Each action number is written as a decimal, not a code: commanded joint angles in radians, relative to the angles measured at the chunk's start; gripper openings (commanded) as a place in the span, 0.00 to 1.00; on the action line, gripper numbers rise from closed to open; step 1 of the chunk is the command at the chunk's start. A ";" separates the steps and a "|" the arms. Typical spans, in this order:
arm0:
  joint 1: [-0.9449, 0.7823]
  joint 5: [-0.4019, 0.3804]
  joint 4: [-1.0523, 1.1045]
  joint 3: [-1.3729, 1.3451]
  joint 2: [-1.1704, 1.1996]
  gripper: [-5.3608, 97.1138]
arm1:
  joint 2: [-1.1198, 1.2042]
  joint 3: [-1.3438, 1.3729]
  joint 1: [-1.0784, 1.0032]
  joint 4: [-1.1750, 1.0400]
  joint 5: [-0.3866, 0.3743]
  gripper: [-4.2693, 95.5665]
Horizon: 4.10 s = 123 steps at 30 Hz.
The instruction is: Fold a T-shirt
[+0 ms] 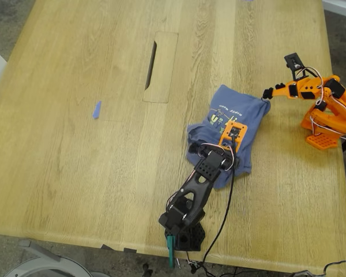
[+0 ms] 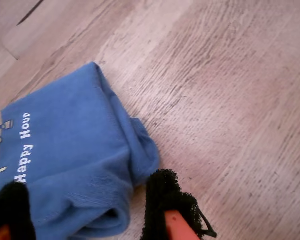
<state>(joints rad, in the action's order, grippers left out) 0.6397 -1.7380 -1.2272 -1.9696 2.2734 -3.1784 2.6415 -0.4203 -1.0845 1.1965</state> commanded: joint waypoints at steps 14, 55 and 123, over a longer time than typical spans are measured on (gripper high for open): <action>-0.126 0.040 0.614 0.224 -0.293 0.16 | 0.321 -0.031 0.213 0.472 0.115 0.04; -0.569 -0.029 0.881 -0.615 0.032 0.11 | -0.193 0.492 0.167 0.301 0.094 0.04; -0.560 -0.037 1.267 -0.440 -0.532 0.05 | 0.477 0.408 0.247 0.920 0.058 0.04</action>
<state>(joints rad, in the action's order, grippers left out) 0.0706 -1.7671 0.0123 -2.3899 1.7227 -2.6584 3.0388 -0.1580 -0.1457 1.2594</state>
